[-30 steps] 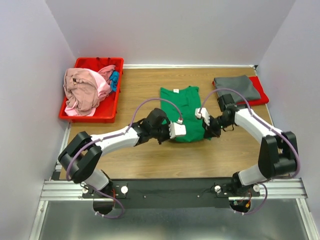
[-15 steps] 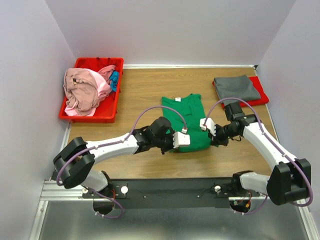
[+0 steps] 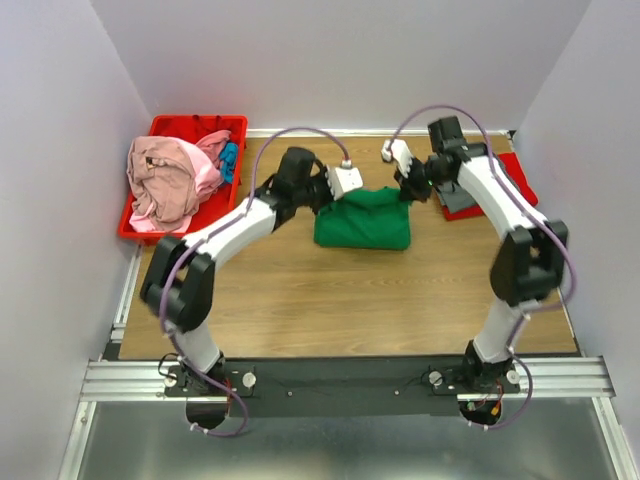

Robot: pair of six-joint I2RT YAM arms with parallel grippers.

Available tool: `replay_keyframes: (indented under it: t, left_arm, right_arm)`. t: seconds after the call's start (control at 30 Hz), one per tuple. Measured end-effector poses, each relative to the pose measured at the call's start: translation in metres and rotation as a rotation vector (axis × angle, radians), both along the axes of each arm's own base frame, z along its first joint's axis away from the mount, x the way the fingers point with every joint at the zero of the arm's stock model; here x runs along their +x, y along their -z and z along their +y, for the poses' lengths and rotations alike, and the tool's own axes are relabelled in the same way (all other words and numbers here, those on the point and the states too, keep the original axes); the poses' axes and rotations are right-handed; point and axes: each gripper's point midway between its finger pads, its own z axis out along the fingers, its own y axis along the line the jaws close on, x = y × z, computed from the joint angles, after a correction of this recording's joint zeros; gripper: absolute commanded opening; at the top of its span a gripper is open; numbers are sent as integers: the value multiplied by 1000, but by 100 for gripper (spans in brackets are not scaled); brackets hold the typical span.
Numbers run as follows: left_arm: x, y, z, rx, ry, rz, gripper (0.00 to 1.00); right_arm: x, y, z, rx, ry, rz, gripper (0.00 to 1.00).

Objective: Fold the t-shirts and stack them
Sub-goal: Fold the tshirt

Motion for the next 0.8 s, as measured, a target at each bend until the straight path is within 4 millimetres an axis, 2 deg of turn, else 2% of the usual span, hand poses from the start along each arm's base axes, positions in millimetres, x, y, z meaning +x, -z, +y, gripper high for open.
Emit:
replay_keyframes:
  t: [0.03, 0.07, 0.1, 0.13, 0.17, 0.2, 0.23, 0.33, 0.4, 0.47, 0.67, 0.8]
  left_arm:
    - [26, 1, 2, 6, -24, -14, 0]
    - [40, 5, 5, 12, -40, -14, 0]
    - [57, 10, 8, 22, -57, -11, 0]
    - [69, 16, 10, 30, -68, -8, 0]
    - [86, 25, 12, 38, -82, -3, 0]
    - [100, 39, 15, 49, -95, 16, 0]
    - [109, 49, 18, 58, -106, 32, 0]
    - [127, 83, 27, 86, -133, 86, 0]
    - [133, 96, 29, 97, -140, 109, 0]
    - [137, 96, 27, 95, -139, 111, 0]
    - [150, 65, 14, 41, -120, 60, 0]
    - [151, 60, 11, 26, -113, 58, 0]
  right_arm:
    - [18, 2, 4, 7, 19, 1, 0]
    - [42, 10, 9, 17, 39, 5, 0]
    - [54, 15, 12, 23, 53, 11, 0]
    - [75, 25, 16, 30, 74, 20, 0]
    - [87, 33, 19, 35, 88, 29, 0]
    - [109, 45, 23, 40, 115, 37, 0]
    - [124, 55, 25, 41, 138, 39, 0]
    - [149, 85, 24, 38, 212, 76, 0]
    - [152, 94, 22, 32, 237, 93, 0]
    - [152, 97, 19, 22, 270, 107, 0]
    - [159, 97, 8, 26, 342, 102, 0]
    - [155, 97, 5, 31, 364, 110, 0]
